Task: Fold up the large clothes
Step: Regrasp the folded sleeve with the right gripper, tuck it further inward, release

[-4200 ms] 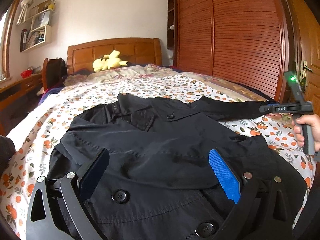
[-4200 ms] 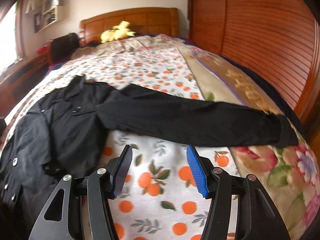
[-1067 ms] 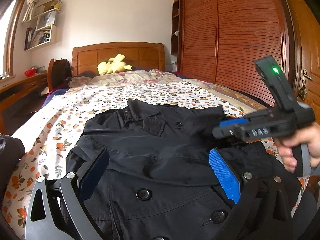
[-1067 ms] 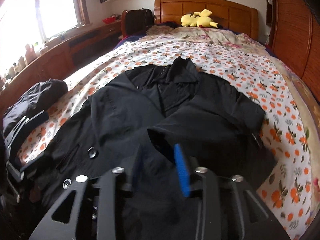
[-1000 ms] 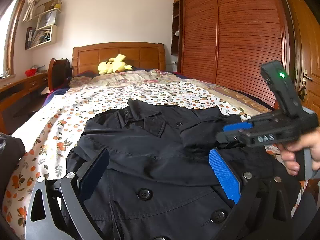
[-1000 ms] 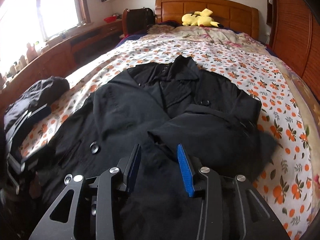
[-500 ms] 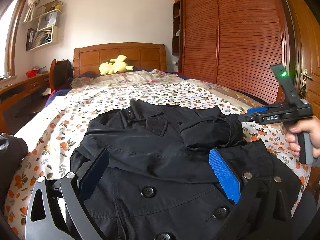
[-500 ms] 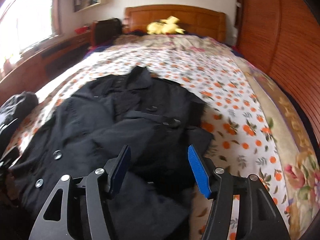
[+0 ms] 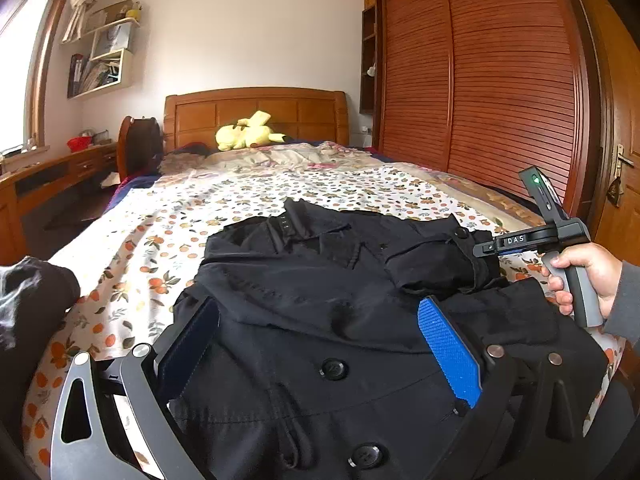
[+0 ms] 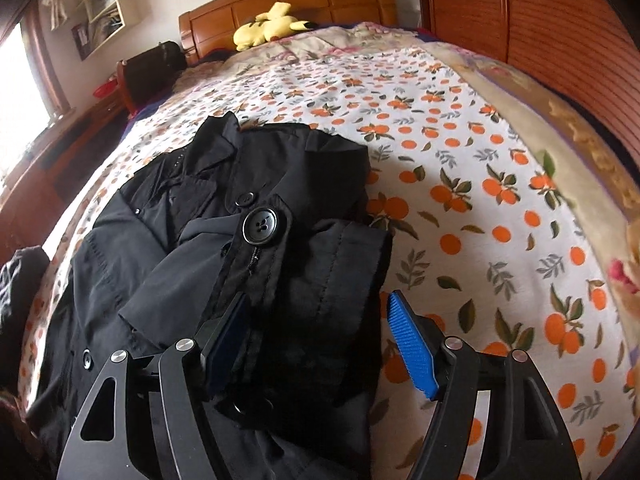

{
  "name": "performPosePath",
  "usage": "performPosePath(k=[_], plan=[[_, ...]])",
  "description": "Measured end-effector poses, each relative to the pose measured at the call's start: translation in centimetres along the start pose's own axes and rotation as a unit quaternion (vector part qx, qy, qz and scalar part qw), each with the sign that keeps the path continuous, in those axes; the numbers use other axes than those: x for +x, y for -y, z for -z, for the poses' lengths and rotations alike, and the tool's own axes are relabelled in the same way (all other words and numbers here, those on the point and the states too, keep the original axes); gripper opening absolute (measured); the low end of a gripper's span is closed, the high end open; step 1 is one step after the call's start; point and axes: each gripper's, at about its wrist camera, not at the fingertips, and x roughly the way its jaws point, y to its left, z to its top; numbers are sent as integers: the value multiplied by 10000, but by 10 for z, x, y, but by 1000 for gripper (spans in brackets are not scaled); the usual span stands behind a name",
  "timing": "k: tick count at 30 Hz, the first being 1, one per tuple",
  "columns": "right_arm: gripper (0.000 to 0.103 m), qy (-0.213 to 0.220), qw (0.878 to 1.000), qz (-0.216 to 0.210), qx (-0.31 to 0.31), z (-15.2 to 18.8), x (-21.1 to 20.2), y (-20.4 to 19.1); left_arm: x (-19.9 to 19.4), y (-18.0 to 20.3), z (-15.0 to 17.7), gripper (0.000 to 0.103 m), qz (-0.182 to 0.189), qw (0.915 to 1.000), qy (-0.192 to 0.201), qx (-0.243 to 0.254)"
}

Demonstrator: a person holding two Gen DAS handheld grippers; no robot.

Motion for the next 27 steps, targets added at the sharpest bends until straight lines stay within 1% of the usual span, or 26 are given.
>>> performPosePath(k=[2, 4, 6, 7, 10, 17, 22, 27], plan=[[56, -39, 9999, -72, 61, 0, 2, 0, -2, -4, 1, 101, -33, 10000, -1, -4], [23, -45, 9999, -103, 43, -1, 2, -4, -6, -9, 2, 101, -62, 10000, -7, -35], [11, -15, 9998, -180, -52, -3, -1, -9, -9, -12, 3, 101, -75, 10000, -13, -64], [8, 56, 9997, -170, -140, -4, -6, -15, -10, -14, 3, 101, -86, 9999, -11, -82], [6, 234, 9987, -209, -395, -6, -19, -31, -15, -19, 5, 101, -103, 9999, 6, -116], [5, 621, 9902, -450, -1164, -8, -55, -93, -23, -28, 7, 101, -186, 9997, 8, -155], [5, 708, 9807, -814, -1629, -1, -74, -140, -26, -33, 10, 101, -269, 9995, -4, -190], [5, 651, 9713, -1136, -1987, 12, -86, -177, -31, -33, 10, 101, -335, 9992, 28, -197]])
